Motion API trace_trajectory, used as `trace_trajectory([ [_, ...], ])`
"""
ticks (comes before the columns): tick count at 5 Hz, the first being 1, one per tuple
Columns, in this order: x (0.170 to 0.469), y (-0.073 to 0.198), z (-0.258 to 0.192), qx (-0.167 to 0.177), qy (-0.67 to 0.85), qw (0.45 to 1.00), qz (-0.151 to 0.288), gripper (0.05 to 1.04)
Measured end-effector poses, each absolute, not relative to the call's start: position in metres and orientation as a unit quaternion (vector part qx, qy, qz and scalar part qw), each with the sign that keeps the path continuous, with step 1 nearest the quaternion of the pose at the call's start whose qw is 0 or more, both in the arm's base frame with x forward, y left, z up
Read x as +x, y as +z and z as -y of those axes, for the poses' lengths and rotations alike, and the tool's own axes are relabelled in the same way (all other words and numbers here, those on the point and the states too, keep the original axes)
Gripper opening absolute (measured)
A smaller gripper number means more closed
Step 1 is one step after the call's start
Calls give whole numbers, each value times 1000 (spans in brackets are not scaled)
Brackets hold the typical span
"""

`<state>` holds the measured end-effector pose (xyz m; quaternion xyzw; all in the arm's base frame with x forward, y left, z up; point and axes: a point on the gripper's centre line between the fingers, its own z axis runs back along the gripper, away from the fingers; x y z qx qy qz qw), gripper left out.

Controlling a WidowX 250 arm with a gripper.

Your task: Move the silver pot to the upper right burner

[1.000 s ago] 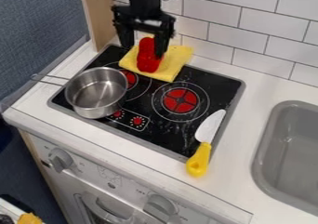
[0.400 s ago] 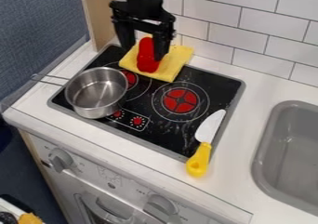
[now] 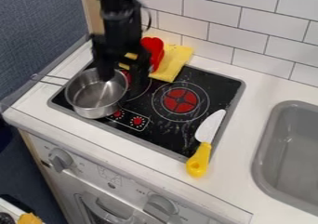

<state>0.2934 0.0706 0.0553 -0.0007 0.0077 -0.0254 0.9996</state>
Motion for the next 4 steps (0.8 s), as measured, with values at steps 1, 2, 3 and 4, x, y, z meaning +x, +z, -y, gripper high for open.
trace_trajectory([
  [1, 284, 31, -79, 10, -17, 999, -26, 1001],
  [2, 280, 10, -81, 21, -23, 999, -27, 950],
  [3, 281, 8, -80, 20, -30, 999, -18, 773],
  [4, 281, 9, -79, 21, -34, 999, -10, 501],
])
